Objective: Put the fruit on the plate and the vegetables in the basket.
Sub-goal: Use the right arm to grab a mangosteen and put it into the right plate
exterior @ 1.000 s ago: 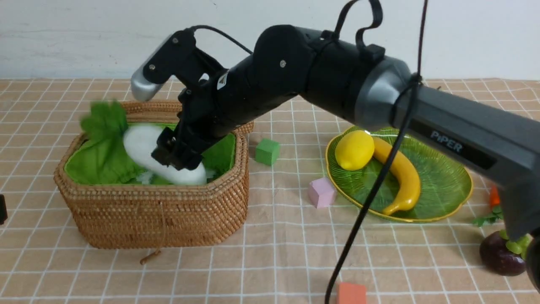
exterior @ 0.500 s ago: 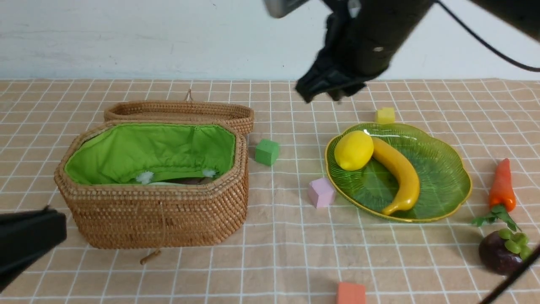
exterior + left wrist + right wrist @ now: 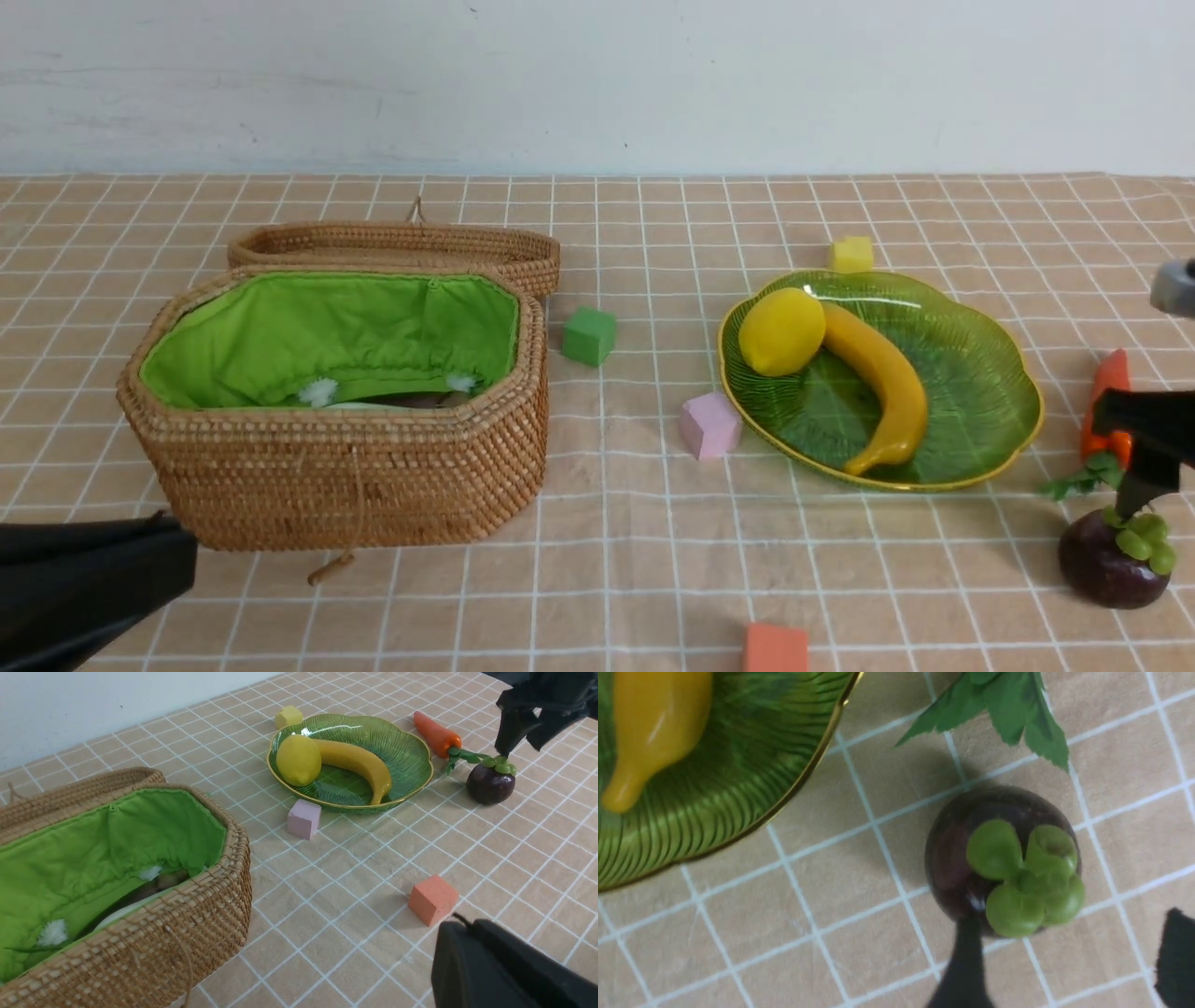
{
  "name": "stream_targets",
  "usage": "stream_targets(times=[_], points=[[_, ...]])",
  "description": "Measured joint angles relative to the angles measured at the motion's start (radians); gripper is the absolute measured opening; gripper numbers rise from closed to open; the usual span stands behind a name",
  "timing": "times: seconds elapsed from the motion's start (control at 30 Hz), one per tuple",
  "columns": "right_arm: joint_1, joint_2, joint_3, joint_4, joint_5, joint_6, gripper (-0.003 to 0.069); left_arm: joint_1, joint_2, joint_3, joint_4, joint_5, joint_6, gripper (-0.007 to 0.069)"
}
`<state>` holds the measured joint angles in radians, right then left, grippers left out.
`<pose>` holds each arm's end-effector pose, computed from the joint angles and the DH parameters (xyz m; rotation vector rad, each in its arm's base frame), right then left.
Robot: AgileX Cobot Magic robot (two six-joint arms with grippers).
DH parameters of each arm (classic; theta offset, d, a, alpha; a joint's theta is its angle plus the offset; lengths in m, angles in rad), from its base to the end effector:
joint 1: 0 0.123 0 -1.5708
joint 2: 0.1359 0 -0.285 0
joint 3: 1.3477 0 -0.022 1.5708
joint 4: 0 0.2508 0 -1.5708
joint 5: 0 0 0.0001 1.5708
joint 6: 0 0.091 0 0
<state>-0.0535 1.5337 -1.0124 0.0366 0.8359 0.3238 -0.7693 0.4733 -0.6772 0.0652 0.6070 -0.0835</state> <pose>0.2915 -0.0131 0.2342 0.5622 2.7899 0.1016 0.0646 -0.0578 0.3509 0.6688 1.7974 -0.5088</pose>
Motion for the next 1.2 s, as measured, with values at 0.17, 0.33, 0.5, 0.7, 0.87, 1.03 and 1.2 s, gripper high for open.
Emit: stream_targets(times=[0.17, 0.33, 0.5, 0.7, 0.87, 1.03, 1.2], points=[[-0.027, 0.098, 0.028, 0.020, -0.150, -0.025, 0.0678, 0.000, 0.003, 0.022, 0.000, -0.007, 0.000, -0.0008], [-0.028, 0.204, 0.028, 0.020, -0.222, -0.029, 0.0644, 0.000, 0.021, 0.044, 0.000, -0.014, 0.004, -0.0008], [-0.028, 0.243, 0.025, 0.021, -0.229, -0.084, 0.0568, 0.000, 0.032, 0.045, 0.000, -0.034, 0.004, -0.0006], [-0.019, 0.200, 0.009, 0.053, -0.077, -0.129, 0.0567, 0.000, 0.032, 0.045, 0.000, -0.053, 0.004, -0.0006], [0.052, 0.068, -0.049, 0.131, -0.097, -0.153, 0.0567, 0.000, 0.032, 0.045, 0.000, -0.088, 0.004, -0.0006], [0.091, 0.117, -0.128, 0.144, -0.396, -0.291, 0.0567, 0.000, 0.032, 0.045, 0.000, -0.153, 0.004, -0.0006], [0.090, 0.244, -0.177, 0.147, -0.530, -0.340, 0.0567, 0.000, 0.032, 0.045, 0.000, -0.166, 0.004, -0.0006]])
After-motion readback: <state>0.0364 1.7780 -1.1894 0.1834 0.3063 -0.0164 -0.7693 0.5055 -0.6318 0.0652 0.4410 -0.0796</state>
